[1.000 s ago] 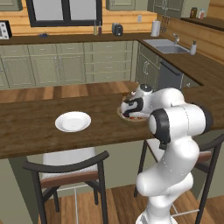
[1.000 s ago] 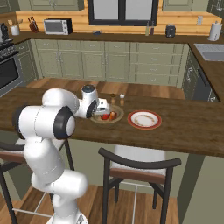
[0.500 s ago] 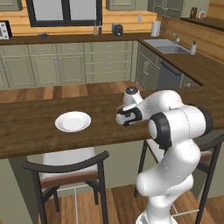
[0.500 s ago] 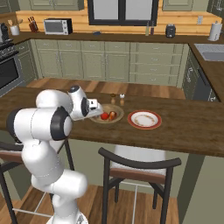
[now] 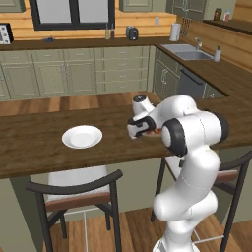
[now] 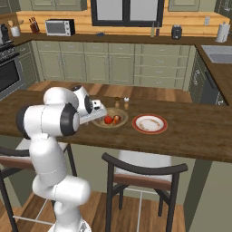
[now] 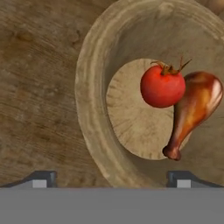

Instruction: Pick the chicken drumstick and tomato from their plates and place them in the bowl. Then put the bowl in the fridge.

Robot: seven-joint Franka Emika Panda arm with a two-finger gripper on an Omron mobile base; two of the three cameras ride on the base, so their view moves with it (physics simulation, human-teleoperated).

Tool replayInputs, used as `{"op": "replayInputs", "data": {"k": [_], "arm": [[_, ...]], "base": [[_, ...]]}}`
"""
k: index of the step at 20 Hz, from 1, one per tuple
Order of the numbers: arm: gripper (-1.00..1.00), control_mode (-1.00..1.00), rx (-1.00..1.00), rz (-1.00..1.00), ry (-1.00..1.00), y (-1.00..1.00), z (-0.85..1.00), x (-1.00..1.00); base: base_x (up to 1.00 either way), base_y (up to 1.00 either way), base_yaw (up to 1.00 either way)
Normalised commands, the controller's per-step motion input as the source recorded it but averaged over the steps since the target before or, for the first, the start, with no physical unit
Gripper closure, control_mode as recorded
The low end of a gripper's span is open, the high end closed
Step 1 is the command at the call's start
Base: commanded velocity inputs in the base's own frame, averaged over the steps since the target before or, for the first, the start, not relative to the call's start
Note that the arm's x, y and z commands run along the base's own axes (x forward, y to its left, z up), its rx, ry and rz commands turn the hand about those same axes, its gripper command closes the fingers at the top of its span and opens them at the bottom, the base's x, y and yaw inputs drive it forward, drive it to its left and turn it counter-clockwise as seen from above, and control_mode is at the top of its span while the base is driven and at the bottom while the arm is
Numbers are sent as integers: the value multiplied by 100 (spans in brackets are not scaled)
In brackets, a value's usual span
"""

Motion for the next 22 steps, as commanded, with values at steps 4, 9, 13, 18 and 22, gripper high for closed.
{"op": "replayInputs", "data": {"k": [4, 9, 13, 18, 22], "arm": [[-100, -100, -5, 6, 15, 0, -26, 10], [-100, -100, -1, 6, 5, -9, -16, 0], [-100, -100, 0, 7, 2, -24, -13, 17], [-100, -100, 0, 7, 0, -16, -21, 13], [-100, -100, 0, 7, 0, 0, -19, 1]], "base": [[0, 0, 0], [0, 0, 0], [0, 0, 0], [0, 0, 0], [0, 0, 0]]}}
